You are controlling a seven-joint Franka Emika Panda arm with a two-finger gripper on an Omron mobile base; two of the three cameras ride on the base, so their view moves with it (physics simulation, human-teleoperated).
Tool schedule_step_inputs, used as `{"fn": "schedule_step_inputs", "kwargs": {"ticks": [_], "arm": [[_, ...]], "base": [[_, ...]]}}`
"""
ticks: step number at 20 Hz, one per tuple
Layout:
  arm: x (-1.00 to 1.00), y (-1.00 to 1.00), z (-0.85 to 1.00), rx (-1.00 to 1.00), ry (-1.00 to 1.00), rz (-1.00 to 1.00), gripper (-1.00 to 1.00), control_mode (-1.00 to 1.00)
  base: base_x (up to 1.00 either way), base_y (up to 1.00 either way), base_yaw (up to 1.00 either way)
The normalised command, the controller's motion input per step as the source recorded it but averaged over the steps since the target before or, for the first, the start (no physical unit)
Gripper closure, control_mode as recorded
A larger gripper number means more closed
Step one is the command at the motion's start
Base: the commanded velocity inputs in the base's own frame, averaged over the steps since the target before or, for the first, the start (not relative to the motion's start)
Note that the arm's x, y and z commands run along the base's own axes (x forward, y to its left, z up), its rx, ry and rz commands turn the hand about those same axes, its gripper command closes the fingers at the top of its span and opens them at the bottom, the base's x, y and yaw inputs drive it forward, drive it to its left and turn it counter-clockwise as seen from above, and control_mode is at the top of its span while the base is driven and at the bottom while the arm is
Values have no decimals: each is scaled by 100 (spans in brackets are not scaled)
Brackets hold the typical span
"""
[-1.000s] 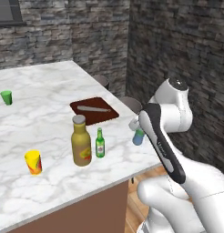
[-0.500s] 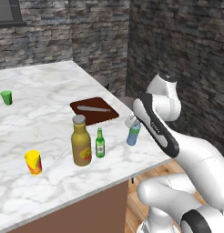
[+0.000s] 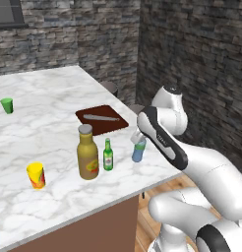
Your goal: Place the drinks on the dining counter in a tight cluster.
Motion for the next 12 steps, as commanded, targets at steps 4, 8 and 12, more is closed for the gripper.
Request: {"fn": "schedule_step_inputs", "kwargs": {"ticks": [4,8,12], "arm": [[40,0,-24,0,-1,0,100,-100],[54,0,-5,-2,7,2,100,-100],[47,0,0,-3,5,4,100,-100]], "base": [[0,0,0],[0,0,0],[0,0,0]]}}
